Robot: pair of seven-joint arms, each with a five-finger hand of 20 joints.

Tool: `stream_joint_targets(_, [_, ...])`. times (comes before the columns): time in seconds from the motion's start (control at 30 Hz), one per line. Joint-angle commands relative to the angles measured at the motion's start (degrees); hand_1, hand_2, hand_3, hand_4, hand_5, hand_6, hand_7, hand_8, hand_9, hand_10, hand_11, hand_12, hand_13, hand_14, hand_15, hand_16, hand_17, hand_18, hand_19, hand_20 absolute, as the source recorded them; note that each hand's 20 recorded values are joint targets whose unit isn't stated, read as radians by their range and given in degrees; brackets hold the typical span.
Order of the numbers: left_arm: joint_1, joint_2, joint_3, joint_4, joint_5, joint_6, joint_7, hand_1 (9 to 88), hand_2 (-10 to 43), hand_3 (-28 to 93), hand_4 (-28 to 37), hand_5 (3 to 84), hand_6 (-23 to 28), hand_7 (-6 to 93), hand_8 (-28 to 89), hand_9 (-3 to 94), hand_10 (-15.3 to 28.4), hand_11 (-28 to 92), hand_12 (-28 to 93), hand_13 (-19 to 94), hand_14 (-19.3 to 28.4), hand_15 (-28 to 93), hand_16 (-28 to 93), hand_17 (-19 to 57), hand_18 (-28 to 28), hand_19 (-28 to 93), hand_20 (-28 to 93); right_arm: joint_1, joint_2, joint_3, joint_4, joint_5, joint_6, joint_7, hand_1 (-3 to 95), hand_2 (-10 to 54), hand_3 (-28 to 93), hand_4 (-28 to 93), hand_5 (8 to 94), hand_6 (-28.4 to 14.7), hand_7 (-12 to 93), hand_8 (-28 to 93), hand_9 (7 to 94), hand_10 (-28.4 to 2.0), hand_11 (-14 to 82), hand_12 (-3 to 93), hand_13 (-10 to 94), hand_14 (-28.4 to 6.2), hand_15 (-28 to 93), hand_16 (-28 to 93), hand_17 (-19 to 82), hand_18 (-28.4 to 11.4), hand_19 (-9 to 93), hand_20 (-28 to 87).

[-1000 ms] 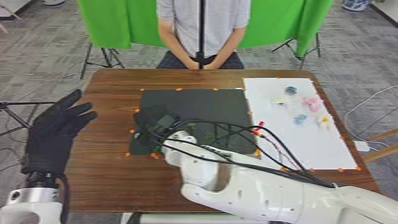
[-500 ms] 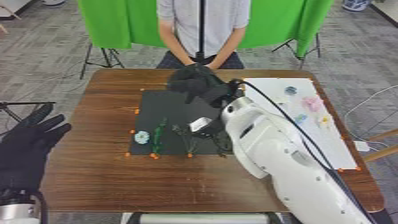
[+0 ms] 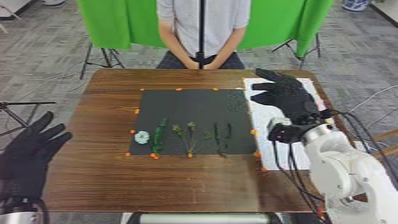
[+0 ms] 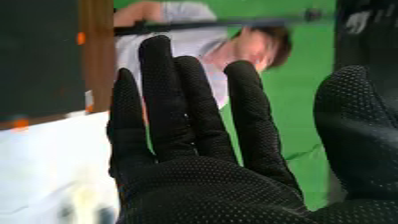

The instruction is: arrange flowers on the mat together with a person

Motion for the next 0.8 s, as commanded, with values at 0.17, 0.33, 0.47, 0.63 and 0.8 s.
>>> stream_joint_targets(0.17, [-2.2, -1.74, 2.12, 0.6, 2.88, -1.22, -3.89, 19.8, 5.8, 80, -28.3, 37.2, 6.5, 12.3, -10, 33.2, 17.9, 24, 9, 23, 25.9, 54, -11, -10.6, 20.7, 48, 10, -6.8, -1.0, 4.1, -0.2, 0.8, 0.8, -2.1, 22.1, 5.7, 75, -25, 46.7, -1.3, 12, -11, 47.3, -19.8, 15.6, 14.6, 40, -20.2, 52, 8, 8, -22.4, 53, 12])
stream_joint_targets(0.33, [-2.3, -1.79, 2.15, 0.55, 2.56, -0.89, -3.5, 20.0, 5.7, 80, -28.3, 36.7, 6.6, 12.2, -10, 32.9, 17.9, 24, 9, 23, 26.0, 54, -11, -10.6, 20.6, 48, 10, -6.5, -1.1, 4.4, -0.3, 1.3, 0.3, -2.6, 21.9, 5.8, 75, -25, 46.5, -1.1, 12, -11, 47.2, -19.8, 15.4, 14.7, 40, -20.3, 52, 8, 8, -22.4, 53, 13])
stream_joint_targets(0.47, [-1.9, -1.39, 2.61, 0.59, 1.92, -0.26, -2.23, 20.0, 5.6, 80, -28.3, 36.6, 6.6, 12.3, -10, 32.9, 18.0, 24, 9, 23, 26.0, 54, -11, -10.6, 20.6, 48, 10, -6.5, -0.8, 4.3, -0.2, 1.8, 0.4, -3.0, 21.6, 5.8, 76, -25, 46.4, -1.0, 12, -11, 47.3, -19.8, 15.3, 14.7, 40, -20.2, 52, 8, 8, -22.5, 53, 13])
stream_joint_targets(0.63, [-1.8, -1.15, 2.68, 0.4, 1.88, -0.23, -1.64, 20.2, 5.5, 80, -28.3, 36.5, 6.7, 12.5, -10, 33.7, 18.7, 26, 9, 23, 26.2, 55, -11, -10.0, 21.1, 49, 11, -6.4, -0.5, 4.2, 0.0, 1.8, -0.2, -4.0, 21.4, 5.9, 76, -25, 46.5, -0.9, 12, -11, 47.3, -19.6, 15.3, 14.8, 40, -20.3, 52, 8, 8, -22.5, 52, 14])
stream_joint_targets(0.8, [-2.0, -0.77, 2.55, 0.47, 1.88, -0.44, -1.58, 20.3, 5.6, 80, -28.3, 36.6, 6.8, 12.8, -10, 34.0, 19.1, 26, 10, 23, 26.4, 56, -11, -9.6, 21.4, 50, 12, -6.6, 0.0, 4.4, -0.1, 2.2, 0.2, -4.1, 21.2, 5.9, 76, -25, 46.5, -0.8, 12, -11, 47.4, -19.4, 15.3, 14.9, 40, -20.3, 52, 8, 8, -22.6, 52, 14])
